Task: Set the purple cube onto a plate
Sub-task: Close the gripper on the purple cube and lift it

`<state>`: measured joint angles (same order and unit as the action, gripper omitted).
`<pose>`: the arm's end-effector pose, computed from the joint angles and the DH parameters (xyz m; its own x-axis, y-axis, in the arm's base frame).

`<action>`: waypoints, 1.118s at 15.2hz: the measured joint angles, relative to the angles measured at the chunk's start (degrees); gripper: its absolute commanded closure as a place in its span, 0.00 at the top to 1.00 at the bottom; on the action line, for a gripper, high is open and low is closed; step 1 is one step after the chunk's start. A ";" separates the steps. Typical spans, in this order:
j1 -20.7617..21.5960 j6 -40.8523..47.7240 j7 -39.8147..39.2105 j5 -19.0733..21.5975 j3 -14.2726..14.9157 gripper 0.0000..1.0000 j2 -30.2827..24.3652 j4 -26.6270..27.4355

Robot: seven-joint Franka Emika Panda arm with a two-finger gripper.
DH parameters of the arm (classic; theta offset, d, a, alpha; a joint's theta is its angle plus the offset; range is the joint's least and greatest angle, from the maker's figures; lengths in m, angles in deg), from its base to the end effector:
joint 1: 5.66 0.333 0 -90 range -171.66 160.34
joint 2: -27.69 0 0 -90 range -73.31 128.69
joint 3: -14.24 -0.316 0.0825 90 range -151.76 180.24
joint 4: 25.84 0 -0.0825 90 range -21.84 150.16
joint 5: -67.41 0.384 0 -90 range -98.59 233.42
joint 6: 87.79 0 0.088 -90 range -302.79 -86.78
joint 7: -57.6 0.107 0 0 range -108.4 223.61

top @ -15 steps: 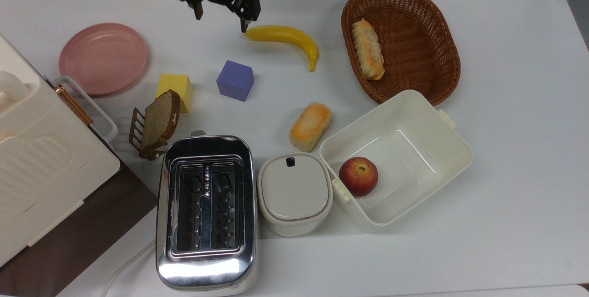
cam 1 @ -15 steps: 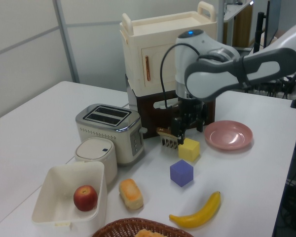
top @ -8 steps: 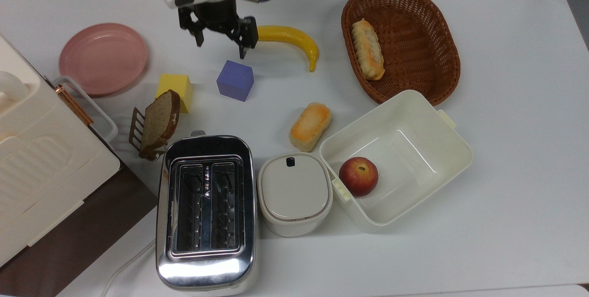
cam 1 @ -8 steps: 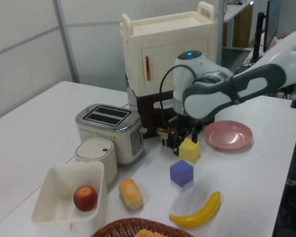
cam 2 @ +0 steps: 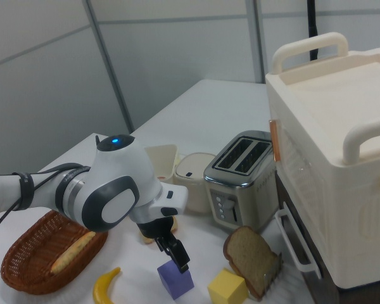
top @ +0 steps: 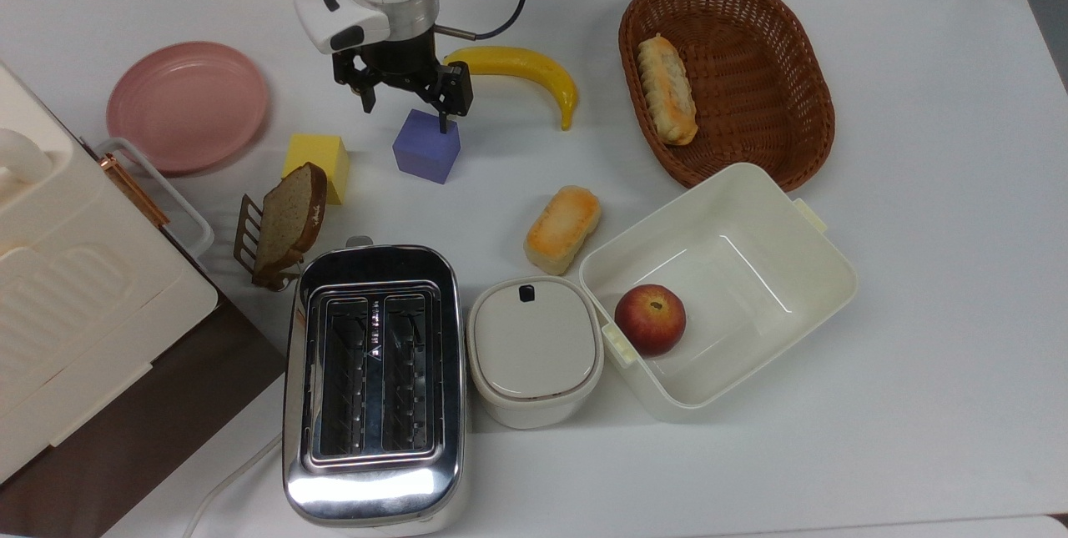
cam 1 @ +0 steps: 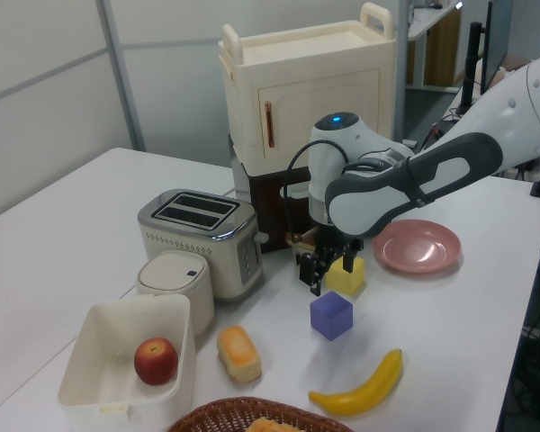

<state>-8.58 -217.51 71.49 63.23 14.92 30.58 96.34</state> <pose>0.5552 -0.0368 0.3919 0.9626 -0.2551 0.0918 -0.2595 -0.9649 0.0394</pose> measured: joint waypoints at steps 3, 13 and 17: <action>0.14 -0.18 0.00 -0.07 -0.01 1.00 1.35 0.01; 0.20 -1.68 -0.30 -1.32 -0.13 0.28 4.93 -0.01; 0.20 -1.69 -1.19 -1.76 -0.19 0.13 4.95 -0.26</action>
<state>-8.37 -219.20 70.30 61.47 14.73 35.53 96.08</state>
